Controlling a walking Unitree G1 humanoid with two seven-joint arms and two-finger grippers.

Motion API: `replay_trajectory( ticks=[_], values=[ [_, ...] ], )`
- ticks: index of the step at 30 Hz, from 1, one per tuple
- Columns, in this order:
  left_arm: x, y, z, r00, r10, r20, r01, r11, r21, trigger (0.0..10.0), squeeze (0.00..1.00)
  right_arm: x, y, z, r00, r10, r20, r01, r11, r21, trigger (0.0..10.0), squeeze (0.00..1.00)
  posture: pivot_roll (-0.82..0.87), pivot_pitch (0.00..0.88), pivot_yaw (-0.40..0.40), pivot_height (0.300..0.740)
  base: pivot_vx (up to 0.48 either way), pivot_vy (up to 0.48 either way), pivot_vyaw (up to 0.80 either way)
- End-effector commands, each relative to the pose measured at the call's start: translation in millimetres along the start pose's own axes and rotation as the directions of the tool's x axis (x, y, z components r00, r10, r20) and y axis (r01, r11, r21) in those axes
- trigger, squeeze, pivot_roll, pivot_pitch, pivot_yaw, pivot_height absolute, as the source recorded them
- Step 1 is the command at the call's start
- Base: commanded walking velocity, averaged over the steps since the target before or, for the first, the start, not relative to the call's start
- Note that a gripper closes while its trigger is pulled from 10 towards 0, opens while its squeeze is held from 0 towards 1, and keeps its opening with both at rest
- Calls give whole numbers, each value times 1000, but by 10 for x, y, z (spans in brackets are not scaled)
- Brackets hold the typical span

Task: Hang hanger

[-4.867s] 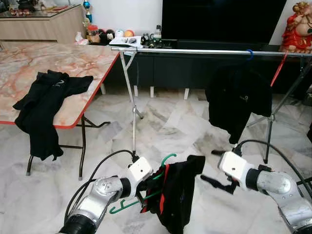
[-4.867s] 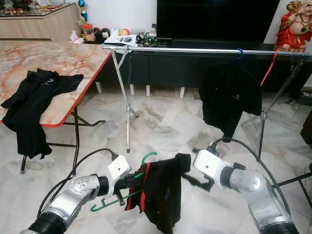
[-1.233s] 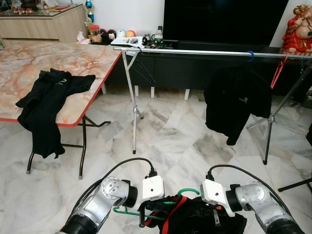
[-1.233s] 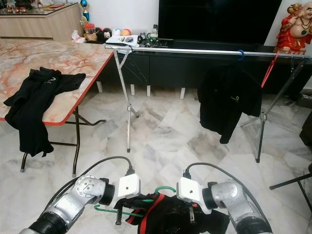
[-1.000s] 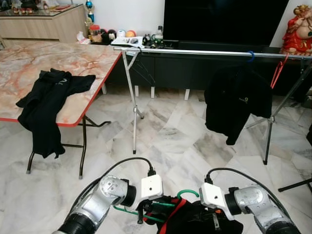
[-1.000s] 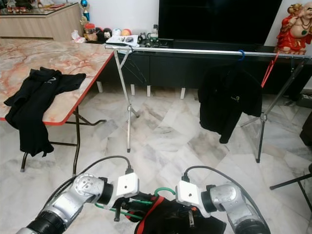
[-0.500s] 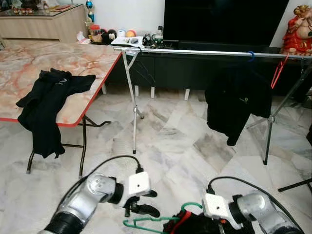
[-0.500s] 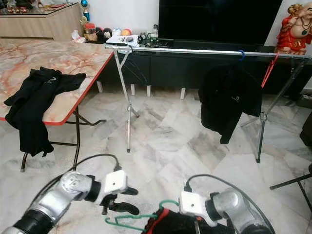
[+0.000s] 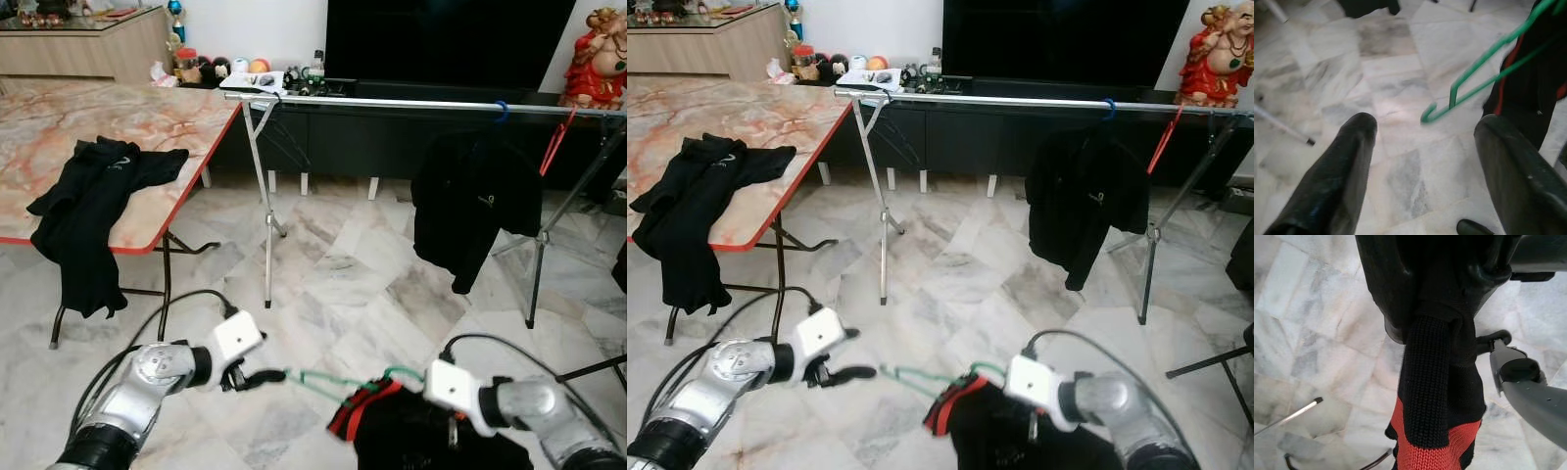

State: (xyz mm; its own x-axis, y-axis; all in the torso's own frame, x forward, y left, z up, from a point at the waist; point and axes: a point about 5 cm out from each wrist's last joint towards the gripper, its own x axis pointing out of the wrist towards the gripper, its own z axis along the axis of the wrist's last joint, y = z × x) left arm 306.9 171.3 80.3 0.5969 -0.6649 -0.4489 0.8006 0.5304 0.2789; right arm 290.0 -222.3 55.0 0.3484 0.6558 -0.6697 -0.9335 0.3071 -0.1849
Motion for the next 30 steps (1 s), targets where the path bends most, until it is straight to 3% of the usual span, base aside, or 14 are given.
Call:
replay_trajectory(
  ticks=[1,7,8,9,19,30],
  values=[
    [-51,-51,-170,998,56,-29,-58,997,-53,10000,1000,-93,-100,75,998,-50,35,51,999,-20,0,0,81,51,-19,740,0,0,0],
    [71,-258,-303,997,58,-46,-63,990,-128,10000,980,-129,-194,258,989,-86,119,92,994,-50,0,0,74,58,-20,740,0,0,0],
    [104,-289,-300,998,52,-41,-58,988,-140,10000,259,-129,-205,291,987,-87,132,96,994,-57,0,0,69,56,-18,740,0,0,0],
    [175,-356,-306,998,37,-44,-44,985,-167,10000,0,-135,-229,364,983,-89,158,101,992,-72,0,0,69,56,-18,740,0,0,0],
    [374,-414,-281,998,60,-29,-66,967,-246,10000,0,-189,-261,588,978,-52,202,83,985,-153,0,0,55,54,-23,740,0,0,0],
    [505,-419,-205,991,130,18,-117,940,-321,10000,0,-241,-279,709,974,-49,219,91,979,-181,0,0,45,54,-29,740,0,0,0]
  ],
)
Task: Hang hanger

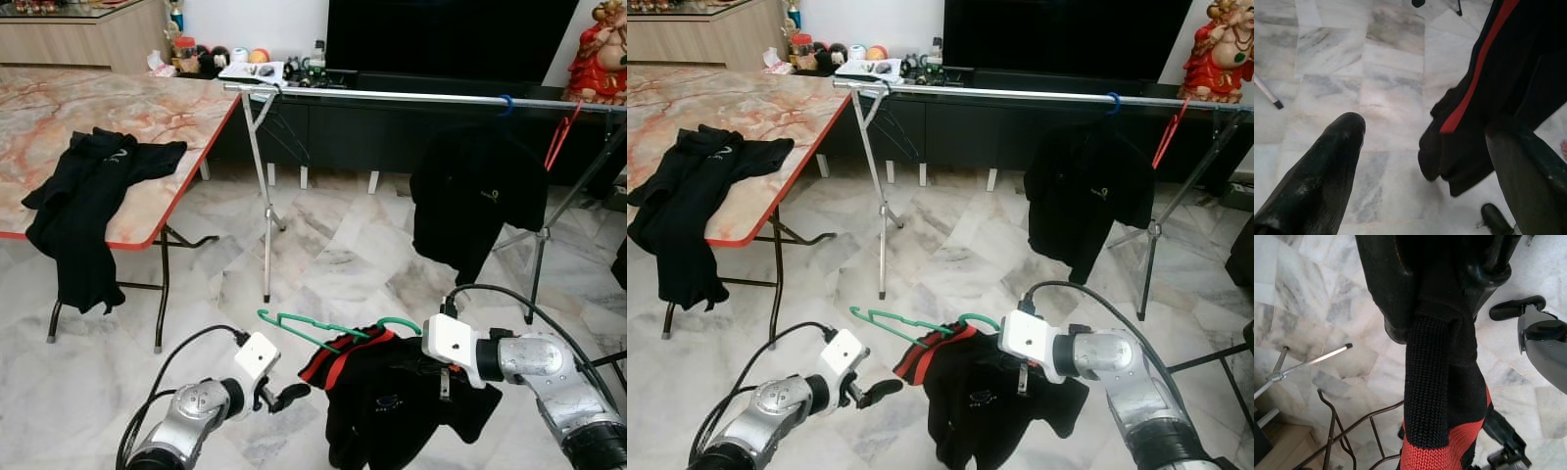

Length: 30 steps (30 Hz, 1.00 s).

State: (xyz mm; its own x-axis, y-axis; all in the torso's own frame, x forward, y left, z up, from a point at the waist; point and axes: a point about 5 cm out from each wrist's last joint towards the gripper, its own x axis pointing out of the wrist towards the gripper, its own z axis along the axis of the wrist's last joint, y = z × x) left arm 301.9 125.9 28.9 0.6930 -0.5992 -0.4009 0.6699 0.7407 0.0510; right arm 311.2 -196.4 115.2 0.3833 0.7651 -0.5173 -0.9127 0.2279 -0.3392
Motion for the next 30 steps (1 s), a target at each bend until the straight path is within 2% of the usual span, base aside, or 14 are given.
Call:
replay_trajectory(
  ticks=[1,6,25,26,27,28,29,30],
  values=[
    [9,0,1,1000,0,11,0,1000,-14,10000,0,-65,-68,86,999,-28,28,29,999,-25,0,0,45,54,-29,740,0,0,0],
    [49,-41,16,999,-18,27,19,999,-48,10000,0,-72,-77,117,999,-29,29,30,999,-35,0,0,37,53,-29,740,0,0,0],
    [168,-110,81,999,-27,38,30,998,-63,10000,0,-101,-66,197,999,-15,33,17,998,-57,0,0,15,39,-27,740,0,0,0],
    [171,-115,81,999,-30,39,32,997,-66,8902,0,-103,-61,198,999,-15,33,17,998,-57,0,0,15,39,-27,740,0,0,0],
    [172,-117,81,999,-30,39,33,997,-67,5373,0,-105,-59,198,999,-14,33,16,998,-57,0,0,13,38,-26,740,0,0,0],
    [174,-118,81,999,-30,39,33,997,-68,5373,0,-106,-57,198,999,-14,32,16,998,-56,0,0,13,38,-26,740,0,0,0],
    [178,-124,80,999,-30,37,33,997,-67,510,0,-110,-57,194,999,-15,32,17,998,-55,0,0,13,38,-26,740,0,0,0],
    [180,-126,78,999,-30,36,32,997,-67,0,0,-112,-59,192,999,-16,31,18,998,-53,0,0,13,38,-26,740,0,0,0]
  ],
)
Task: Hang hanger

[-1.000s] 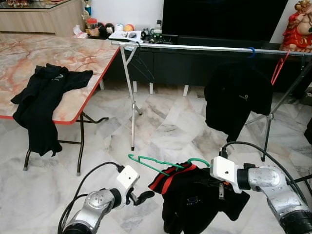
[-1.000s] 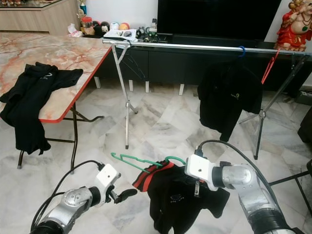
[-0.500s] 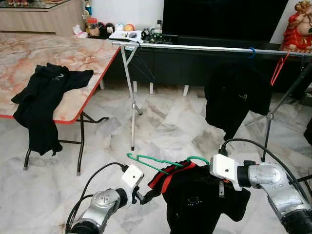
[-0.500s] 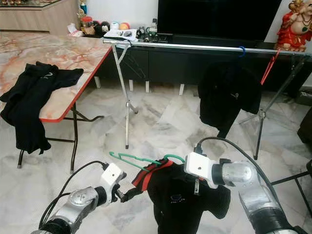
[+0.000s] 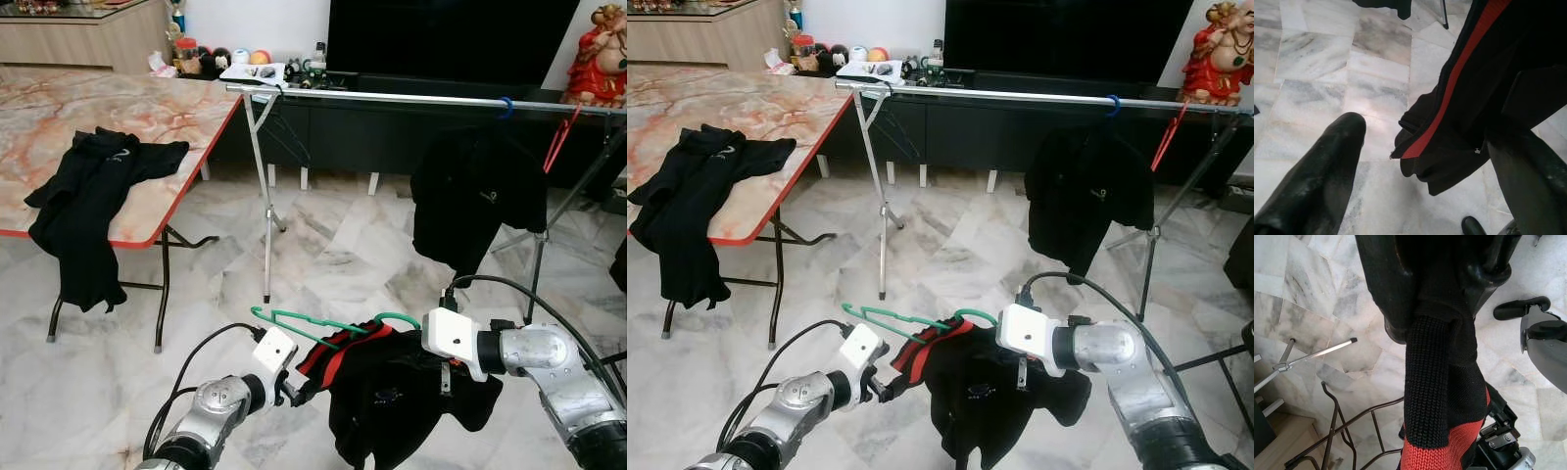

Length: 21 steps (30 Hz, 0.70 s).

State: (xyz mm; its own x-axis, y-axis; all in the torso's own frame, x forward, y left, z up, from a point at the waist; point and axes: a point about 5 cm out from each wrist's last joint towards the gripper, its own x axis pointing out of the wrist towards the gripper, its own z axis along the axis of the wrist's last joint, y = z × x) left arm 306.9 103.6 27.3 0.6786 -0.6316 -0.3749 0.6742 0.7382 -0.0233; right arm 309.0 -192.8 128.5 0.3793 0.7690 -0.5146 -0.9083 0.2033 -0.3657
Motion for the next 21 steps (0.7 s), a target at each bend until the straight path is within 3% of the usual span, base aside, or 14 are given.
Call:
replay_trajectory(
  ticks=[1,21],
  values=[
    [6,6,11,1000,2,7,-2,1000,-1,0,0,-62,-44,61,999,-21,25,21,1000,-17,0,0,13,38,-26,740,0,0,0],
    [20,-58,-19,999,-33,14,33,999,-10,0,0,-52,-44,34,999,-40,23,40,999,8,0,0,10,48,-28,740,0,0,0]
  ],
)
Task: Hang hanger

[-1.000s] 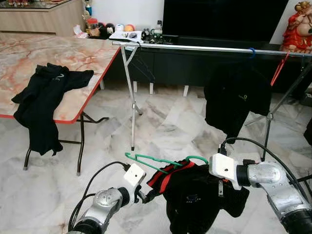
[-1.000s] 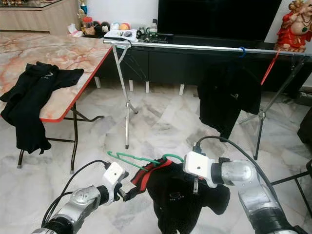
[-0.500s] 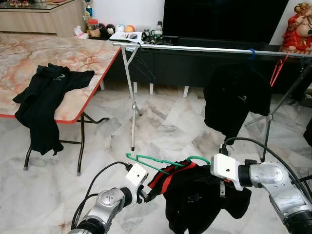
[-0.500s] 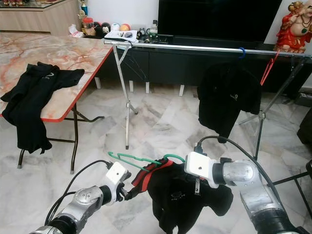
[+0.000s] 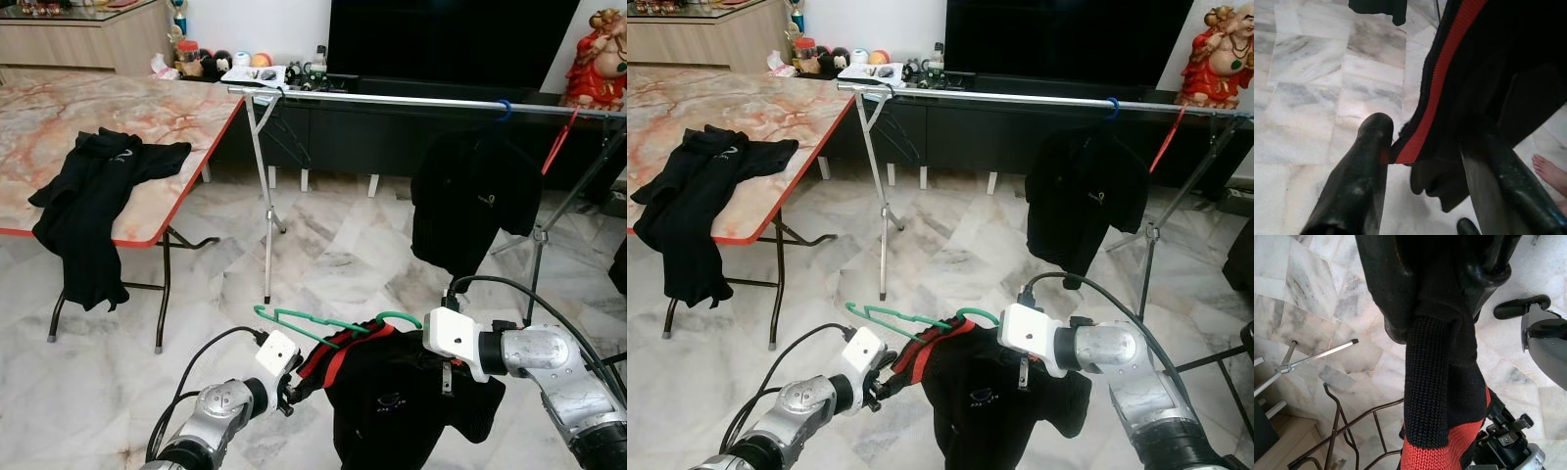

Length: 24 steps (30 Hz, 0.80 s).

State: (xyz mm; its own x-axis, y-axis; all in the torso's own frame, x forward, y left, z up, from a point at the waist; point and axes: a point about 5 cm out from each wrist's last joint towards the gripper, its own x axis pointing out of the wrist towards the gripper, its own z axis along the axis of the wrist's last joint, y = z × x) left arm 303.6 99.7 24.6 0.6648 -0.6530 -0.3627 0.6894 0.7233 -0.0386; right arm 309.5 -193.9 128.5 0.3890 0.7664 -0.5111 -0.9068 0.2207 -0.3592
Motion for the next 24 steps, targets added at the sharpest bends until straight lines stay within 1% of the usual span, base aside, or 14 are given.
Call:
replay_trajectory(
  ticks=[1,13,24],
  values=[
    [10,-14,6,1000,-13,2,13,1000,-5,0,0,-45,-34,38,999,-29,23,29,1000,-6,0,0,11,51,-28,740,0,0,0],
    [20,-49,-3,999,-37,3,37,999,-4,0,0,-37,-28,34,999,-32,26,32,999,2,0,0,15,57,-25,740,0,0,0],
    [29,-64,-5,999,-40,0,40,999,0,0,0,-34,-24,28,999,-38,26,38,999,8,0,0,13,58,-23,740,0,0,0]
  ],
)
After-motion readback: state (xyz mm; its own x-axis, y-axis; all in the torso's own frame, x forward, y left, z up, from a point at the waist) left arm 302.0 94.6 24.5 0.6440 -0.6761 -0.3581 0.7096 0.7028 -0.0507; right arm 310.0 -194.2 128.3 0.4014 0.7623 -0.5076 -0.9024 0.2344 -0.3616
